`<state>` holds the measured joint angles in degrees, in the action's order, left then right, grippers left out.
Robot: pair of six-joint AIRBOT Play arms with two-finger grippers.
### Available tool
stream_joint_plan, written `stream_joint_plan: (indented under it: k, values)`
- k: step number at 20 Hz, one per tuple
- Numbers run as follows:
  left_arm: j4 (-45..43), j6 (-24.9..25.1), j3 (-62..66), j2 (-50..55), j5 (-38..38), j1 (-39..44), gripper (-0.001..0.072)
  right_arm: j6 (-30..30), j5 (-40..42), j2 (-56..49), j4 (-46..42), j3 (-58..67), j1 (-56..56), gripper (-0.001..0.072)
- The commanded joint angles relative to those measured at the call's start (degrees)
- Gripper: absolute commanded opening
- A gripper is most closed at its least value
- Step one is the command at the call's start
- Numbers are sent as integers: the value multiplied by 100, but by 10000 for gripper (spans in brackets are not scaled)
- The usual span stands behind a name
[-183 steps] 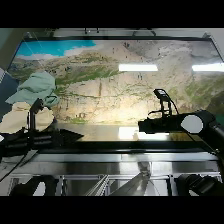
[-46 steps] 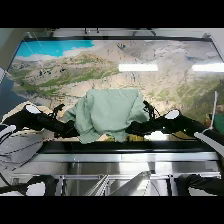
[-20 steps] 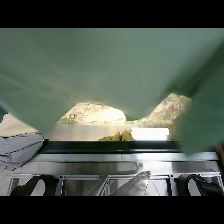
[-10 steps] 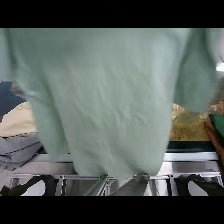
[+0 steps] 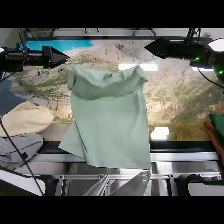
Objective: Fold the shirts.
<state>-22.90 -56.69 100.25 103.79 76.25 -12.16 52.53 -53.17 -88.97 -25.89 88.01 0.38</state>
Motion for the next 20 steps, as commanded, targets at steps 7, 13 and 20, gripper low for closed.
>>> stream_joint_plan:
  k: [7, 13, 20]
  values:
    - [-170, -387, 1368, 1128, 723, -378, 355, 1552, -2946, 1073, -2269, -1569, -765, 219]
    - [-1545, -424, 1368, 1364, 393, 531, 711, 2046, -1587, 3115, -2295, -5447, -765, 481]
    - [-1665, -446, 1370, 1985, 149, 1322, 709, 1663, -337, 3296, -1237, -7265, -452, 472]
